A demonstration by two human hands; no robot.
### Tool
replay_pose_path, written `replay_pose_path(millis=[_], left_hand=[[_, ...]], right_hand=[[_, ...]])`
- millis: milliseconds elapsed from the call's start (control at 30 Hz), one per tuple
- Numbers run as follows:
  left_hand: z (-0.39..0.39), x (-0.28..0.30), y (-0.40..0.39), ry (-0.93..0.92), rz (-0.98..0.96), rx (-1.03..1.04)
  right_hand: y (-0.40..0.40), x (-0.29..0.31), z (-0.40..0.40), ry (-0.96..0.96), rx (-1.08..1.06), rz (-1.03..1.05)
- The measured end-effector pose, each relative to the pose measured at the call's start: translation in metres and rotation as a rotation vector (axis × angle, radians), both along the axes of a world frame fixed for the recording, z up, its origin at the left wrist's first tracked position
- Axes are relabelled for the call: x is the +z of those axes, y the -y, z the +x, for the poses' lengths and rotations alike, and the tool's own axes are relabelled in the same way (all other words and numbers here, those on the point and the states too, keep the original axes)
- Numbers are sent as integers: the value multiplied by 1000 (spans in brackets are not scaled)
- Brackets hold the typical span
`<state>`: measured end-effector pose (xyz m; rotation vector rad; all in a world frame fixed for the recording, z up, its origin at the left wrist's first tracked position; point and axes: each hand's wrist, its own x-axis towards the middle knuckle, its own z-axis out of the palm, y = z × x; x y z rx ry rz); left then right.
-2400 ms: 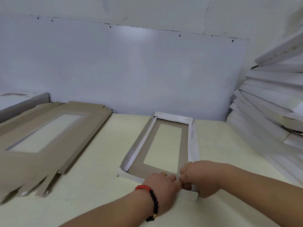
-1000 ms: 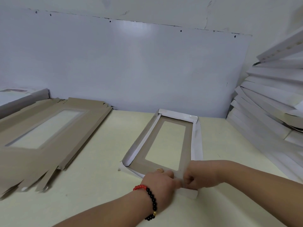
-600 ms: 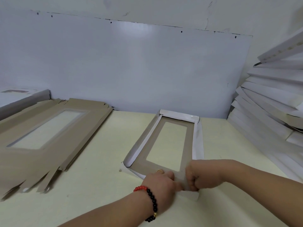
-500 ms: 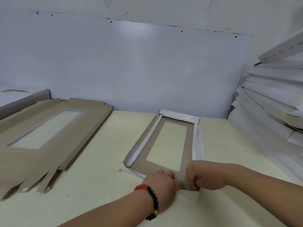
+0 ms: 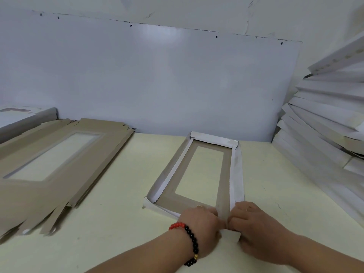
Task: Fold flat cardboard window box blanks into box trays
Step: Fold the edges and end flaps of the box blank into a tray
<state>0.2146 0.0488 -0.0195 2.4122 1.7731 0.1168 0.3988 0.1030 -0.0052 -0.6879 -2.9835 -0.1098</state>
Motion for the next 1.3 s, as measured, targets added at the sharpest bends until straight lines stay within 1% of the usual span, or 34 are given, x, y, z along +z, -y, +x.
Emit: replay_pose_path(millis=[67,133,200,233,333,433,533,600,633,700,733,800,833,900,967,1033,1100,1167,1233,1300], left_hand=[[0,2,0,-8,-22,26],[3,4,1,-15,-39,43],[6,6,1,-18,-52,52],[8,8,1,-23,-61,56],[12,9,0,-40,-82,72],[15,6,-1,-46,-54,98],[18,11,2,-57,-67,115],[13,16,5,-30,-90,117],[6,19,7,-47,-60,116],[-17,21,9,-186,60,118],[-32,20,10,-257,87,147],[-61,16,13,-363,39,273],[-71,11,15,-379,-1,330],[-78,2,20,-350,-49,363],[-76,-4,22,-323,-36,349],[-71,-5,21,-334,21,357],[-62,-4,17,-329,102,328],[-45,-5,13,-221,118,248],[-29,-10,12,-70,86,172],[-31,-10,16,48,91,127]], right_hand=[[3,-2,2,-67,16,44],[4,-1,4,-94,-44,29],[3,0,2,-38,-87,37],[4,2,-2,17,-108,6],[3,-8,-3,2,-151,-47],[6,-4,-8,-21,-217,-114],[5,4,-15,14,-243,-135],[2,10,-15,51,-241,-133],[0,12,-12,67,-213,-128],[-1,13,1,72,-190,-125],[-1,12,6,104,-187,-99],[-1,4,12,127,-175,2],[0,1,12,114,-165,60],[0,-3,6,98,-126,149],[1,-2,-1,142,-125,109],[2,4,-8,170,-150,86],[4,2,-19,111,-178,26],[14,-3,-39,17,-217,-68],[26,-6,-58,-95,-204,-117],[31,-4,-66,-163,-164,-182]])
